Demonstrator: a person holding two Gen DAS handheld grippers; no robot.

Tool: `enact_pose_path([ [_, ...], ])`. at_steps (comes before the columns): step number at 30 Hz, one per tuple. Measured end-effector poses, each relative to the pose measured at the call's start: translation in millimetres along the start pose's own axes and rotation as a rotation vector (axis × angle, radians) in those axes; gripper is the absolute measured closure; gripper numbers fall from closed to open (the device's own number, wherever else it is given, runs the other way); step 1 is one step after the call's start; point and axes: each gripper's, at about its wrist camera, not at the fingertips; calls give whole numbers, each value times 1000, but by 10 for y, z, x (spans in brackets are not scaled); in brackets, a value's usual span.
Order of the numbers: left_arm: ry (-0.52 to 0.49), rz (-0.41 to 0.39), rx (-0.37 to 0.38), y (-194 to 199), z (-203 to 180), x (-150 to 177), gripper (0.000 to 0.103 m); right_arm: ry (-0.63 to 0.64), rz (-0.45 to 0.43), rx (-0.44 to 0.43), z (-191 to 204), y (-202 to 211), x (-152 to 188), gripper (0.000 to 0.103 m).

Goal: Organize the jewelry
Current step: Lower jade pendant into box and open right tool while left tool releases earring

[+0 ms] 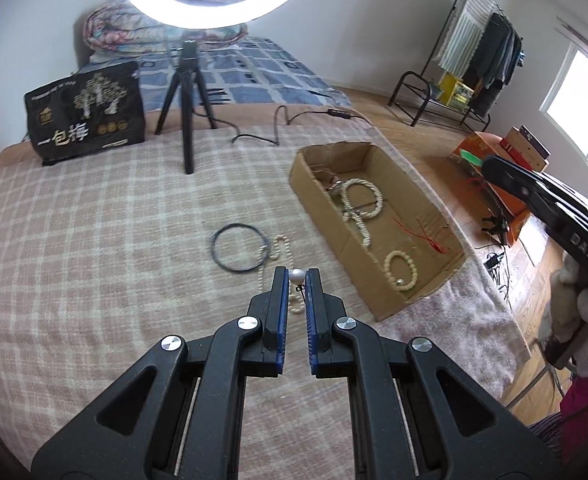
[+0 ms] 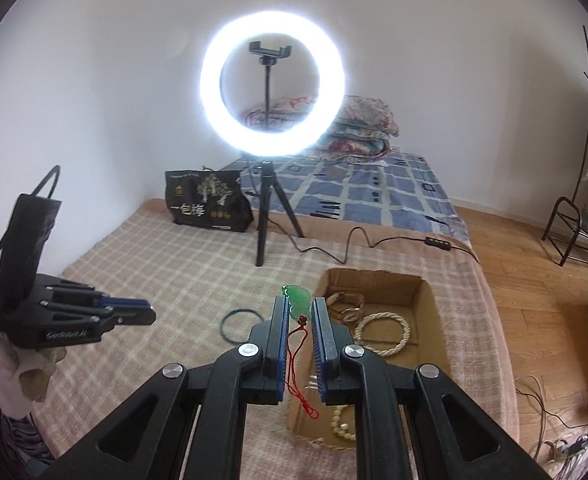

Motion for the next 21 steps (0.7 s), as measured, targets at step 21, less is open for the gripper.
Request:
enact_pose_path([
  [21,-92,9,120,-483,-1184,-294,97,-57,52,91,-1003,-473,-102,94],
])
Point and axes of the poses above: each gripper's, at about its wrist camera, not at the fingertips, and y roughly against the way its jaws point, z to its left, x to its underside, and after that the axes turned 13 degrees about -x, right-handed
